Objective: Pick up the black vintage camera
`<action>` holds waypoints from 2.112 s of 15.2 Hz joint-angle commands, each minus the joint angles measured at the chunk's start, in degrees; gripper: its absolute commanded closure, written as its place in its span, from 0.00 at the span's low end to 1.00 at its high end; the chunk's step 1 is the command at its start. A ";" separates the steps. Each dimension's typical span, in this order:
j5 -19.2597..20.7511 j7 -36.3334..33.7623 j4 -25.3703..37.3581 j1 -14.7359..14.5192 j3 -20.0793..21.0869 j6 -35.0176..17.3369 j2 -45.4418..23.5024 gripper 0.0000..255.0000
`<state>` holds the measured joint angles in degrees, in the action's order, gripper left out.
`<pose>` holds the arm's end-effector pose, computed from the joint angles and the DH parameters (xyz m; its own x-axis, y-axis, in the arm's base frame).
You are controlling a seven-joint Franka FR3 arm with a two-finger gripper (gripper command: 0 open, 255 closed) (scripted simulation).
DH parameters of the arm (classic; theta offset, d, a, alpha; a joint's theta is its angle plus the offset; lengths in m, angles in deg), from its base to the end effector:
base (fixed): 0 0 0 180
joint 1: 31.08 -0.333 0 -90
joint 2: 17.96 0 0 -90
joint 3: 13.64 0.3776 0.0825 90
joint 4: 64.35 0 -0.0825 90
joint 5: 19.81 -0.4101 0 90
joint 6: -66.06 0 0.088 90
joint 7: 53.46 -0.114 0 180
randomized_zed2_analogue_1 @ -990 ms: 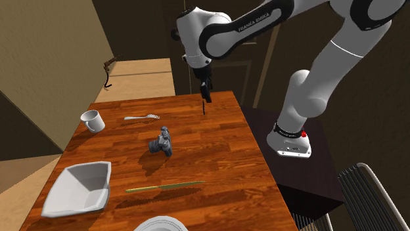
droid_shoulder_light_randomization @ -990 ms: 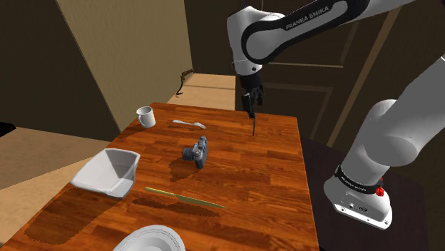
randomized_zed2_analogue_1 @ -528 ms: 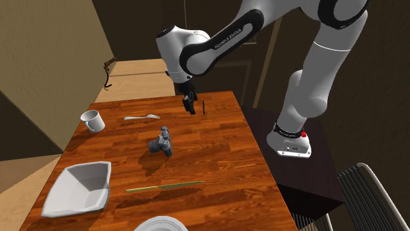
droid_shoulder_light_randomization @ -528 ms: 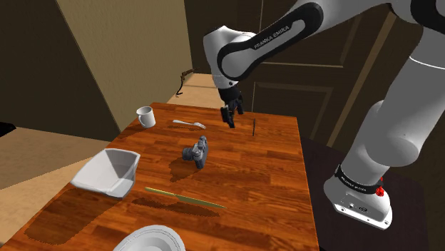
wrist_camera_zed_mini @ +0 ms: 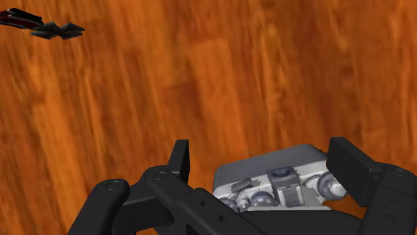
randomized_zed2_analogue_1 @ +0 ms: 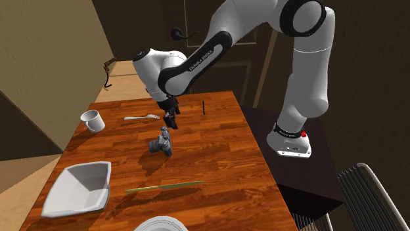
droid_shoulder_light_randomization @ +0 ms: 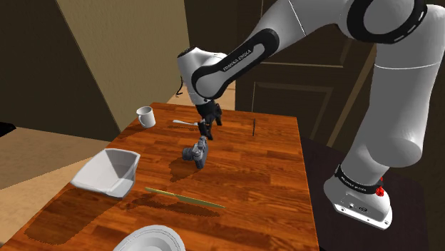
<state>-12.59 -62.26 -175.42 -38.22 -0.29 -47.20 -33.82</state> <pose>0.5850 0.2013 0.3659 0.9433 0.2486 -0.2198 0.2699 -0.9601 0.0727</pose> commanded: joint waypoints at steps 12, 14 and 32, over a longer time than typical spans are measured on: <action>5.78 -2.59 29.66 -7.18 -0.70 2.86 -26.95 0.00; 5.95 -2.73 29.50 -7.24 -0.83 1.86 -27.80 0.00; 6.19 -2.90 29.36 -7.33 -0.99 0.60 -28.94 1.00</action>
<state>-6.33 -65.23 -146.25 -45.55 -1.33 -47.04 -63.02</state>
